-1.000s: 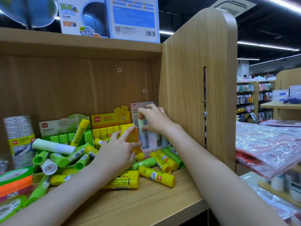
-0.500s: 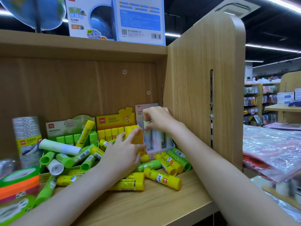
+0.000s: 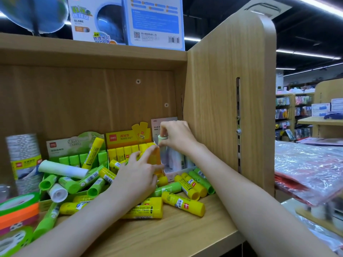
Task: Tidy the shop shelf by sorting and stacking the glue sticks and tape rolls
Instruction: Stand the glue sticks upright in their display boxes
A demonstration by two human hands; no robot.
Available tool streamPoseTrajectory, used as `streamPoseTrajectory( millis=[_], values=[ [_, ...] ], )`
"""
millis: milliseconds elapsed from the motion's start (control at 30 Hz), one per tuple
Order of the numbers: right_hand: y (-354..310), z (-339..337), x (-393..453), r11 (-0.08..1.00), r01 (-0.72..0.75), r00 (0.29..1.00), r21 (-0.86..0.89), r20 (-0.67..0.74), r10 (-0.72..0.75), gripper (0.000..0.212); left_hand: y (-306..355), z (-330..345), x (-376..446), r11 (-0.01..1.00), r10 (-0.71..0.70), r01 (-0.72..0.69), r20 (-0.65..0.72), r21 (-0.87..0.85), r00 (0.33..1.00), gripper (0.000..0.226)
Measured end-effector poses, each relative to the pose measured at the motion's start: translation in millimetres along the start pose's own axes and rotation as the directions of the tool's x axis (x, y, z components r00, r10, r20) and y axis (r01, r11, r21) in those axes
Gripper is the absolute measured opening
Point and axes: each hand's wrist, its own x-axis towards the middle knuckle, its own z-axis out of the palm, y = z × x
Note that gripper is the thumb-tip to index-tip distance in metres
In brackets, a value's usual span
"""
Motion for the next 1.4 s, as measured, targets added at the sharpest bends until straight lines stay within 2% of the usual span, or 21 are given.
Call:
streamPoseTrajectory(
  millis=[167,367,867,1167,1400],
  values=[
    [-2.6,5.3,-1.4,0.993,0.023,1.0,-0.118,0.003,-0.023,0.024,0.4,0.5,-1.0,1.0,-0.009,0.009,0.005,0.008,1.0,0.042],
    [0.2,3.6,1.3,0.999,-0.035,0.999,-0.01,0.023,0.035,0.015,0.1,-0.5,-0.9,1.0,-0.011,0.011,0.002,-0.009,1.0,0.042],
    [5.6,2.4,2.8,0.986,-0.073,0.997,0.149,-0.015,0.076,0.011,2.0,-3.9,-2.8,1.0,-0.006,0.006,-0.004,-0.011,1.0,0.044],
    [3.6,2.6,4.7,0.997,-0.049,0.998,0.051,0.032,0.048,0.009,1.5,-2.1,-2.2,1.0,-0.007,0.007,-0.006,-0.005,1.0,0.043],
    [3.3,5.1,3.8,0.986,0.053,0.997,-0.157,0.055,-0.045,0.016,1.2,-0.3,-1.3,1.0,-0.008,0.008,-0.01,-0.018,1.0,0.042]
  ],
)
